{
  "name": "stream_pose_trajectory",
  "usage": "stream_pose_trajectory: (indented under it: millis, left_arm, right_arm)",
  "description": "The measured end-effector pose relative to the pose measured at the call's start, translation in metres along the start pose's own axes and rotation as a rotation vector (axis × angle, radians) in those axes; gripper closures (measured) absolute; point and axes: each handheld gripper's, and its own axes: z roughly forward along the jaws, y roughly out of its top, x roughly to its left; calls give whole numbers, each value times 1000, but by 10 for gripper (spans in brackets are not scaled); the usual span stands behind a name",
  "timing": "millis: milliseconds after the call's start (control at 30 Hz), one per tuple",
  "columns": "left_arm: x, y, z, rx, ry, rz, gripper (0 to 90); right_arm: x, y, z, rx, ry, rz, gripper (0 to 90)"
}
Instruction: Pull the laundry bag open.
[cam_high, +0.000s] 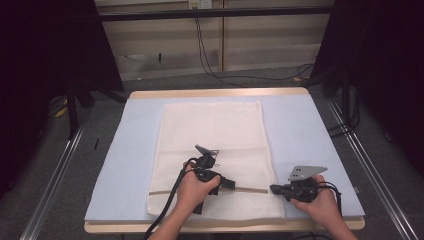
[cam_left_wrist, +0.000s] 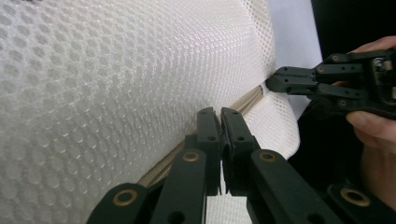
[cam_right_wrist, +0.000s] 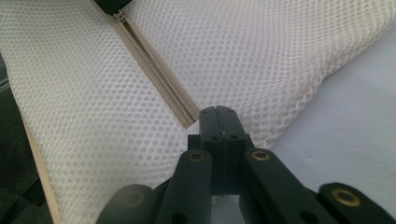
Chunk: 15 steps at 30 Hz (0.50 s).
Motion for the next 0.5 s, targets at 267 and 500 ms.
stream_pose_trajectory:
  millis: [267, 500]
  left_arm:
    - [1, 0, -4, -4, -6, -11, 875]
    - [5, -1, -10, -20, 16, -1, 875]
  right_arm:
    - [0, 0, 0, -3, -1, 0, 900]
    - [-1, 0, 0, -3, 1, 2, 900]
